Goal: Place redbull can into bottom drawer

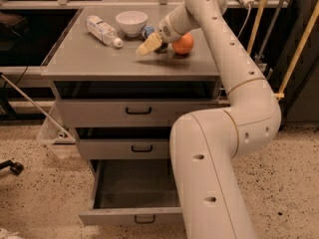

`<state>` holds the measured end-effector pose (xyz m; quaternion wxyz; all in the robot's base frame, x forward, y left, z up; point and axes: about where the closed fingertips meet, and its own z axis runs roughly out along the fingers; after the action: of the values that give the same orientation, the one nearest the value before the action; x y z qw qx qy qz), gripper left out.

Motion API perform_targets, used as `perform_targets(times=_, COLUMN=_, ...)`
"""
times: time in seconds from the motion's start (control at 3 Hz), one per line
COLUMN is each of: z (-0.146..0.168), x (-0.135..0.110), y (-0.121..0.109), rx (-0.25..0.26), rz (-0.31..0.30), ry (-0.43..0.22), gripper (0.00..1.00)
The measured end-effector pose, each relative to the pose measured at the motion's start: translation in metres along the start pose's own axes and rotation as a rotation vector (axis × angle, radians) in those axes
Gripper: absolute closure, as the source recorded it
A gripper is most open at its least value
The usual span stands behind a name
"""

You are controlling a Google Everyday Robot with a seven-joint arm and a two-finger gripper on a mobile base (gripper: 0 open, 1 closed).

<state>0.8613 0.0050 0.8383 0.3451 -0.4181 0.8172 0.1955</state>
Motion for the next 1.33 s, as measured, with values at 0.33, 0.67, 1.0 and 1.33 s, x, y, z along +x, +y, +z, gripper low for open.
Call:
perform_targets(times=0.33, z=0.0, x=0.0, y=0.0, rx=0.0, rz=0.0, ry=0.0, gripper=0.42)
perform_targets(times=0.67, z=0.0, x=0.0, y=0.0, rx=0.0, rz=0.0, ry=0.0, gripper=0.65)
perform_targets(times=1.0, z=-0.009, x=0.0, y=-0.003, rx=0.018, rz=-0.016, ry=0.001, gripper=0.89)
perform_targets(times=1.33, z=-0.063, x=-0.004, y=-0.019, rx=0.109, rz=-0.076, ry=-0.019, gripper=1.0)
